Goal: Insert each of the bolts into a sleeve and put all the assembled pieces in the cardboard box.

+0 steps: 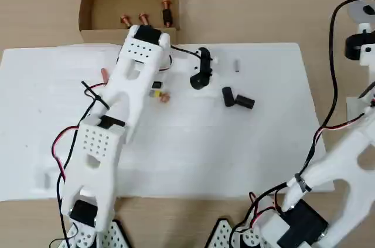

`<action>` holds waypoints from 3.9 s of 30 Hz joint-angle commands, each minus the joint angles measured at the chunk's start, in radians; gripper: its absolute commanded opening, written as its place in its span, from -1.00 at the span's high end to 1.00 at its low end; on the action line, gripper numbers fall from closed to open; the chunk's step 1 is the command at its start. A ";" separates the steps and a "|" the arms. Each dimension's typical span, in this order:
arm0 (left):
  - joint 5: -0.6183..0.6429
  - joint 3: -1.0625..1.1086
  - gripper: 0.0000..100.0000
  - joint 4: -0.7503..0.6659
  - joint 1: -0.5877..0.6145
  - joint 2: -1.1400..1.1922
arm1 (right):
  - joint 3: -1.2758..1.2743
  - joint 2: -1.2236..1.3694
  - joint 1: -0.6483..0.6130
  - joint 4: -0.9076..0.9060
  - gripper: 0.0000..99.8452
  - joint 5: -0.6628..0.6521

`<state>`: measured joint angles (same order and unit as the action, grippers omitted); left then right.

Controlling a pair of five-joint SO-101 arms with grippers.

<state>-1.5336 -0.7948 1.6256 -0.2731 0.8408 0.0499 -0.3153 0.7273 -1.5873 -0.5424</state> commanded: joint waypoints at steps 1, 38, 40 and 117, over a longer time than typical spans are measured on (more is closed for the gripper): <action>-0.011 -0.072 0.78 -0.006 -0.017 0.024 | 0.048 -0.005 0.013 0.002 0.98 -0.002; 0.407 -0.852 0.97 0.127 -0.029 0.206 | -0.039 -0.001 -0.127 -0.009 0.98 -0.002; 0.489 -0.881 0.97 0.127 -0.029 0.199 | -0.101 -0.001 -0.208 -0.008 0.98 -0.002; 1.350 1.010 0.97 -0.281 0.443 -1.405 | 0.595 1.221 -0.851 -0.074 0.63 0.416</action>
<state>-0.1772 0.2102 1.3602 0.1611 -0.5048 0.6437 0.8385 -0.1227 -1.6441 -0.0760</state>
